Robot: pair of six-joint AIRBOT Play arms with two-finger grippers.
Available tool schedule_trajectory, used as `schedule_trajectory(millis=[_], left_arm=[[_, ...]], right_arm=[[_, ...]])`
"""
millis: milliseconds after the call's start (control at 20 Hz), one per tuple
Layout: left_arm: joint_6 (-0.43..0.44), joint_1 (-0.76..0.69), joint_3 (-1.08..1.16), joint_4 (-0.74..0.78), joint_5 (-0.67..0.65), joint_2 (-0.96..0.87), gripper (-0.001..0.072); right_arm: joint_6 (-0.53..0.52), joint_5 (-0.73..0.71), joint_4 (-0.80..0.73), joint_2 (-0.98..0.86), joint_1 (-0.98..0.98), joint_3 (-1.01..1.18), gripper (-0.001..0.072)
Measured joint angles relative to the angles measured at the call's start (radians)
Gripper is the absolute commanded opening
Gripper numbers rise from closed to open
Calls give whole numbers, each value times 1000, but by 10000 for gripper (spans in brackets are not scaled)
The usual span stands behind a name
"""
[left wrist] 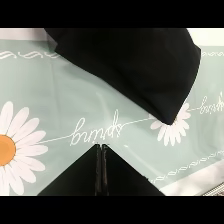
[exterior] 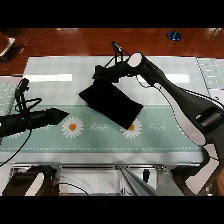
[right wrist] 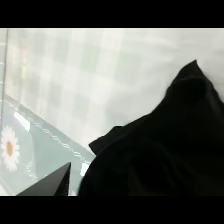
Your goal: Fold the shirts.
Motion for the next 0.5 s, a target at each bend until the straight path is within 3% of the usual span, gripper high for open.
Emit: schedule_trajectory(millis=[300, 500], left_arm=[[0, 1, 0, 0, 60, 0, 15], [0, 1, -1, 0, 112, 0, 15]], right_arm=[[-26, 195, 36, 77, -93, 0, 415], [-6, 377, -195, 305, -211, -42, 414]])
